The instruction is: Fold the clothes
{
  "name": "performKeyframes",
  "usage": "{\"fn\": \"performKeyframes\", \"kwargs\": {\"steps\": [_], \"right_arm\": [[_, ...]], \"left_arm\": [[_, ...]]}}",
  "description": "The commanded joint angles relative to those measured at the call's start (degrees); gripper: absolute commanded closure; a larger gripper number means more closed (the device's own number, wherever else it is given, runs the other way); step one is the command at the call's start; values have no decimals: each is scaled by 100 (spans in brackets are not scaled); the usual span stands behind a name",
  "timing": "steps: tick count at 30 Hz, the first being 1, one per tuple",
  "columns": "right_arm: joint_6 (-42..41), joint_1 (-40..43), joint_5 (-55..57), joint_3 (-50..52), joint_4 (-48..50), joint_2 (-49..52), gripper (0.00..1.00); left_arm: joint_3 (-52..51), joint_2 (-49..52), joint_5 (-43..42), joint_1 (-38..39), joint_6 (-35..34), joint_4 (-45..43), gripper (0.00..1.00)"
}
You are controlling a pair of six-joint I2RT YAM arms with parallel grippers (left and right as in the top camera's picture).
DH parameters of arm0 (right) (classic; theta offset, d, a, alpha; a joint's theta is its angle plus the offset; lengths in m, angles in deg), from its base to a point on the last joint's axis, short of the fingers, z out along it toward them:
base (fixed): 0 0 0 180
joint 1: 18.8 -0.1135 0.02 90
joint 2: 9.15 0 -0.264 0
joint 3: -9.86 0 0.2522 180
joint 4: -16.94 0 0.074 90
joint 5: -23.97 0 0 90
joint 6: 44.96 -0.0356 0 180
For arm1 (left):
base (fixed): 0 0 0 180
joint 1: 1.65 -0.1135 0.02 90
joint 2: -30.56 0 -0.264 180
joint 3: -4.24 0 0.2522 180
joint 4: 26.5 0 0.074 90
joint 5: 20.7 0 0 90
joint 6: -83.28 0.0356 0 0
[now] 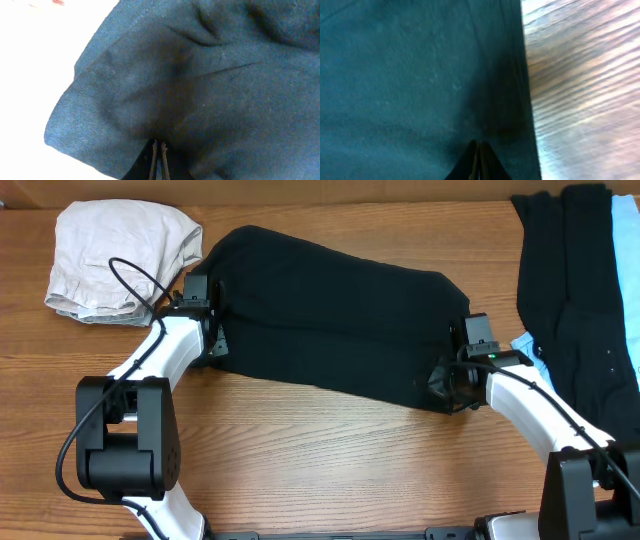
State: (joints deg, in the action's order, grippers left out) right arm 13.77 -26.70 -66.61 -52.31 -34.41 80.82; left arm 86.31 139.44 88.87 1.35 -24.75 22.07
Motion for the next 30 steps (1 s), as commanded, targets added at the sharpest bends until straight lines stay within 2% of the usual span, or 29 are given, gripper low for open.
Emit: {"fn": "performKeyframes", "kwargs": {"steps": [1, 7, 12, 20, 21, 22, 24, 27, 30], "right_arm": [[-20, 15, -216, 269, 179, 17, 96], [-155, 15, -208, 535, 144, 17, 96], [-514, 26, -116, 658, 83, 17, 96], [-643, 337, 192, 658, -181, 17, 96], [-625, 444, 181, 658, -243, 17, 96], [-564, 599, 155, 658, -315, 17, 96], [-291, 791, 11, 656, -310, 17, 96], [-28, 1032, -378, 654, -227, 17, 96], [133, 1110, -501, 656, -219, 17, 96]], "left_arm": [[-35, -42, 186, -2, -42, 26, 93], [-35, -42, 138, 4, -42, 549, 89], [-42, -42, -13, 7, -348, 1220, 91], [-439, -42, -31, 0, -389, 839, 91], [-533, -42, -35, 0, -428, 787, 91], [-603, -42, -42, 0, -538, 804, 96], [-601, -42, -240, 0, -520, 857, 96], [-214, -70, -691, 2, -208, 1178, 96], [918, -70, -1064, 2, 31, 2114, 96]]}}
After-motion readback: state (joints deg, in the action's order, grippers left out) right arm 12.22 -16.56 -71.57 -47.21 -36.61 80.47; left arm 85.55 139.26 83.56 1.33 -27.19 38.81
